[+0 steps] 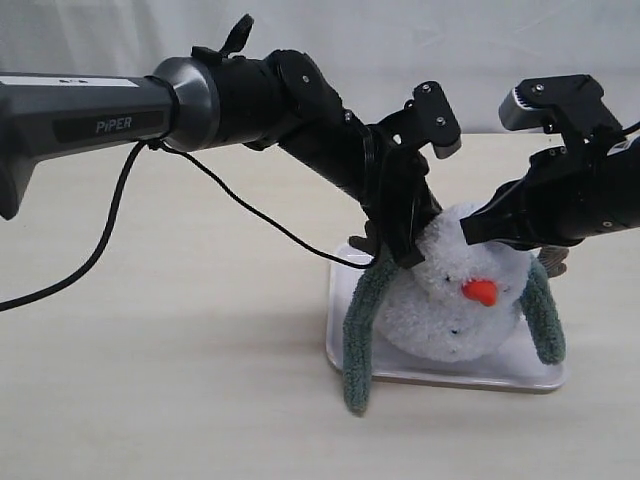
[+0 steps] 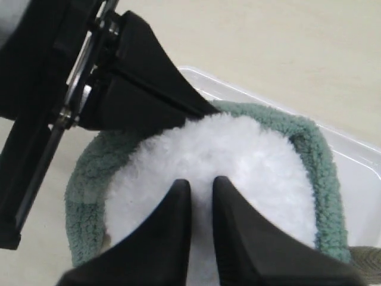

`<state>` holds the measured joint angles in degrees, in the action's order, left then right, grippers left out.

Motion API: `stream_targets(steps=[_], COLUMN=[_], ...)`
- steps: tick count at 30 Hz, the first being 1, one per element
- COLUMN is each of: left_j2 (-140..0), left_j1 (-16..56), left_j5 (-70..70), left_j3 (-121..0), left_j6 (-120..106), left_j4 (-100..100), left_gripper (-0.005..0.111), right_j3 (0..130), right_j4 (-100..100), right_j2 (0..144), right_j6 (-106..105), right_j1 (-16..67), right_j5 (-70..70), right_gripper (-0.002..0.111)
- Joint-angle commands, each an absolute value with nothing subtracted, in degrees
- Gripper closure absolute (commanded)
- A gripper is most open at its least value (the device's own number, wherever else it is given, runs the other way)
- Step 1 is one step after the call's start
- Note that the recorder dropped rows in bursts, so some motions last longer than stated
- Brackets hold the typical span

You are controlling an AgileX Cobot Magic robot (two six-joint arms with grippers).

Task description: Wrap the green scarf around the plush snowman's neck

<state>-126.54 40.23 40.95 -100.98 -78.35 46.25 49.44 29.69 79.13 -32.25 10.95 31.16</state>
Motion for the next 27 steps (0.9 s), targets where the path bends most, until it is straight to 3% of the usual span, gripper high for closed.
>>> stream_targets(steps=[1,16,18,22,27], left_j2=[-126.42,-126.18,-125.75,-124.58,-123.15], left_j1=[42.17,42.56,42.43,41.55,39.89], left_j5=[47.25,38.63,38.74,40.85,43.5], left_j3=[-101.43,-101.43,-101.43,-101.43,-101.43], left_j6=[-80.99,-73.48,-73.38,-73.38,-71.39], left_j4=[46.42,41.07,40.76,40.58,40.45], left_gripper=[0.107,0.106,0.1,0.075,0.055], right_j3=[48.94,51.77,52.68,52.7,52.79], right_j4=[29.38,27.75,25.78,20.59,15.34], right_j2=[79.25,78.29,77.61,76.47,75.61], right_j6=[-32.61,-32.28,-30.55,-25.09,-17.55], right_j1=[10.81,10.81,10.81,10.68,10.68], right_j5=[31.79,34.27,35.45,35.1,36.36], right_gripper=[0.093,0.093,0.093,0.09,0.063])
